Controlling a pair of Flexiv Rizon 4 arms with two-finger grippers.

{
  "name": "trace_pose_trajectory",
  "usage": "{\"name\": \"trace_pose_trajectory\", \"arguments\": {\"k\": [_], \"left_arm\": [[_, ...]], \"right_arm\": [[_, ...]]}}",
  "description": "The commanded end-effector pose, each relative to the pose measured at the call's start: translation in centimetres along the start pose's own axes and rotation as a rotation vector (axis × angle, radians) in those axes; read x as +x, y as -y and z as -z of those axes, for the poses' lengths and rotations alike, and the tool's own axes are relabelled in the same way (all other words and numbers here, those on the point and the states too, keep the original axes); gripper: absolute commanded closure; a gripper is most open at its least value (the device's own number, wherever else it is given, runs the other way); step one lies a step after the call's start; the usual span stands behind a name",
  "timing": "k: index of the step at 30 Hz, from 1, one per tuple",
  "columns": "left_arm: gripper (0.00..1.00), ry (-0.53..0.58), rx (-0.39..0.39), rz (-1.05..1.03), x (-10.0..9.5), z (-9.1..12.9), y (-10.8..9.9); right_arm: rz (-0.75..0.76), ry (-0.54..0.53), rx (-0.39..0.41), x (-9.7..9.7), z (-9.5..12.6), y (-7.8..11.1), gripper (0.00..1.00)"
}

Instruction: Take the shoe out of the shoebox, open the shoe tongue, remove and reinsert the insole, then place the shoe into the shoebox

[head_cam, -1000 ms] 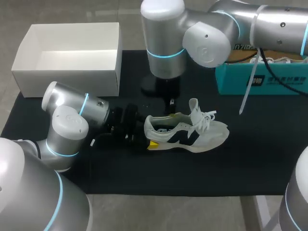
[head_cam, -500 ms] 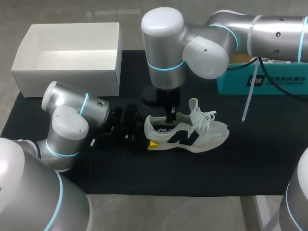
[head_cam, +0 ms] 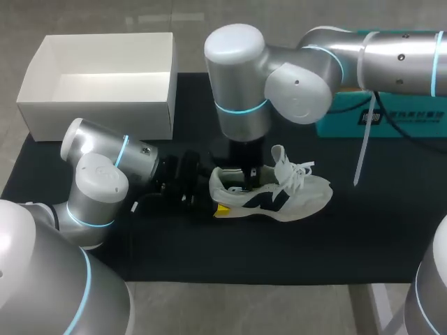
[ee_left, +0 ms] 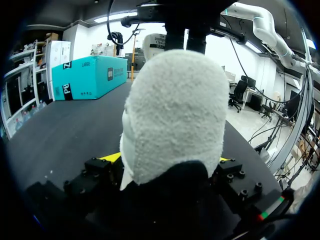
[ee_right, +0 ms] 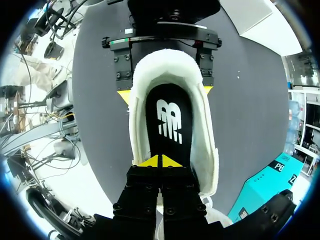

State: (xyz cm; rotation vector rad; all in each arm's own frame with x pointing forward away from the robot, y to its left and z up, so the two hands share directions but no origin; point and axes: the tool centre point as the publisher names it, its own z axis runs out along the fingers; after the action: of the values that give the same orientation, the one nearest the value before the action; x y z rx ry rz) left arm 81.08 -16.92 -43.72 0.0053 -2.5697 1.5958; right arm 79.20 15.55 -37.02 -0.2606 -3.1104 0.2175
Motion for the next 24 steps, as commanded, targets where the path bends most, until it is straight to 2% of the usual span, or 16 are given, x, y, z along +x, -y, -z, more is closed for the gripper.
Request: {"name": "trace_pose_trajectory", "arguments": {"k": [1,5,10,20,24], "left_arm": [[1.0,0.0,-0.003,0.001,-0.1,0.1,-0.4],[1.0,0.0,-0.003,0.001,-0.1,0.1,-0.4],[1.0,0.0,-0.003,0.001,-0.1,0.1,-0.4],[1.0,0.0,-0.003,0.001,-0.1,0.1,-0.4],[1.0,0.0,-0.003,0.001,-0.1,0.1,-0.4]], "right_arm": [[-0.012,0.007,0.003,1.7,-0.3,0.5,1.0],[-0.029,0.005,-0.001,2.1,-0.5,0.8,1.0],[-0.058,0.01,-0.015,0.7,-0.7,1.1,1.0],[-0.078,0.056,-0.054,-2.4,-1.3,0.7,1.0],[-0.074,0.063,-0.065,-3.1,-1.7,0.4,0.98]]}}
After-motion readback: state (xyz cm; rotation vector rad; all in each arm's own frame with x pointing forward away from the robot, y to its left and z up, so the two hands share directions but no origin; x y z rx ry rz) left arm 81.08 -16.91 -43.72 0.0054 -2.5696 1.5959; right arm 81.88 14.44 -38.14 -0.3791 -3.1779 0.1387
